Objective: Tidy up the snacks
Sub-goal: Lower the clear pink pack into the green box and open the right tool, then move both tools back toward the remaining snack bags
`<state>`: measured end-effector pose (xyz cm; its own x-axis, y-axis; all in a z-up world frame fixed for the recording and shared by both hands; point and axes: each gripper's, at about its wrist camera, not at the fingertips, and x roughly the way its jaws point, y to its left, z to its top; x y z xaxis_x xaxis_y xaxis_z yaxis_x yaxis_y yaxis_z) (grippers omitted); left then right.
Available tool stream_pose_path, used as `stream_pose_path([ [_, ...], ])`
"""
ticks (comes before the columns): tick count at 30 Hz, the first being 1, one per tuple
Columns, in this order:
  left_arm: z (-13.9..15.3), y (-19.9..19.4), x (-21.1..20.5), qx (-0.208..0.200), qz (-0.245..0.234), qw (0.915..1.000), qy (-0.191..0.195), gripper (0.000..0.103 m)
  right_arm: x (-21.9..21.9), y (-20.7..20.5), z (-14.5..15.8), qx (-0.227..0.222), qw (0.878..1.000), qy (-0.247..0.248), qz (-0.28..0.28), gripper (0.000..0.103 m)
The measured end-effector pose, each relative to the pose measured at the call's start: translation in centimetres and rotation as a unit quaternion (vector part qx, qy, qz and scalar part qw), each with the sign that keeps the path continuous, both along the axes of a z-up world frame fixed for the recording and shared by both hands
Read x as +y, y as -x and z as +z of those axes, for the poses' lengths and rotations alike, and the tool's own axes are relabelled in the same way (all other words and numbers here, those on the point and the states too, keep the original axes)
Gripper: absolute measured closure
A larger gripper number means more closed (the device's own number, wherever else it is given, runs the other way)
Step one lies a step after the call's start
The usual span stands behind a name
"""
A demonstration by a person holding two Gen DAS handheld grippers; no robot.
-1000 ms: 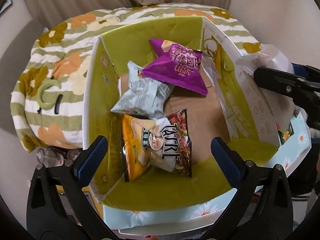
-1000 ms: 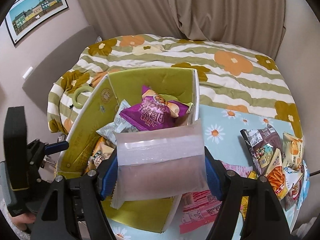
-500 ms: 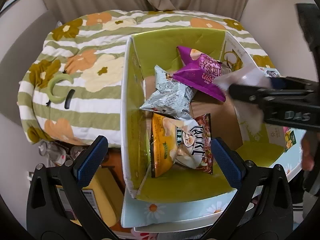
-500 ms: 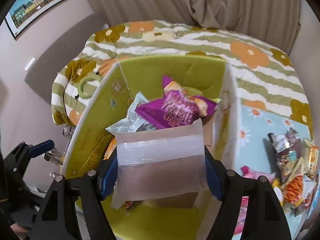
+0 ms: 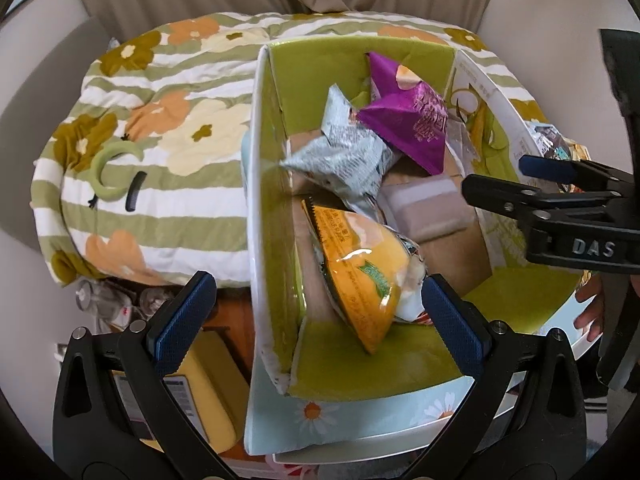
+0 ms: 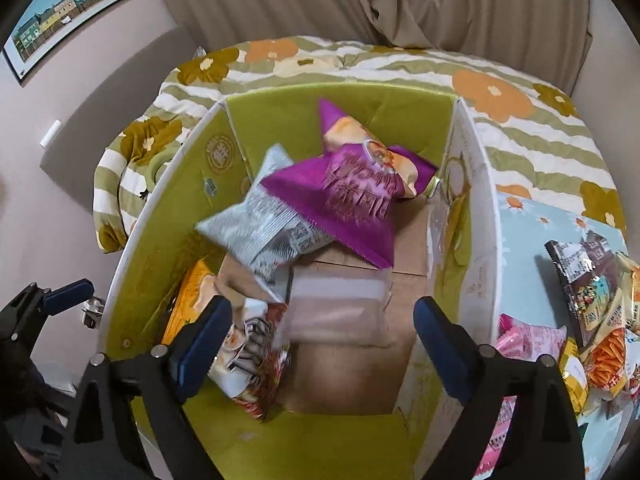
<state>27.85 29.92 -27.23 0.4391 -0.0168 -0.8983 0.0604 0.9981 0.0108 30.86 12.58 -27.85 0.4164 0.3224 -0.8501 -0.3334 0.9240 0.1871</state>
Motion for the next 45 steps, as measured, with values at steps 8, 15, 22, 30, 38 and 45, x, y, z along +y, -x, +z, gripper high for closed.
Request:
stream_pose_path([
  [8, 0.8, 0.9, 0.1, -0.01, -0.002, 0.9999, 0.008, 0.001, 0.0, 2.5, 1.0, -0.033, 0.999, 0.021, 0.001, 0.003],
  [15, 3.6, 1.9, -0.4, -0.036, 0.001, 0.9992, 0.019, 0.001, -1.1, 4.2, 4.3, -0.06, 0.998, 0.014, -0.006, 0.003],
  [22, 6.6, 3.4, -2.5, -0.067, -0.004, 0.9973, 0.028, 0.001, -3.6, 6.8, 8.3, -0.096, 0.995, 0.011, -0.027, 0.003],
  [30, 8.8, 5.8, -8.8, -0.09, -0.001, 0.995, 0.043, 0.001, -10.5, 10.3, 11.4, -0.142, 0.988, 0.013, -0.051, 0.003],
  [38, 9.3, 7.7, -18.2, -0.093, -0.001, 0.9935, 0.065, 0.001, -20.9, 13.1, 11.7, -0.156, 0.984, 0.046, -0.071, 0.003],
  [45, 7.6, 8.5, -25.8, -0.077, 0.018, 0.9938, 0.078, 0.001, -29.9, 14.3, 10.0, -0.145, 0.984, 0.055, -0.088, 0.003],
])
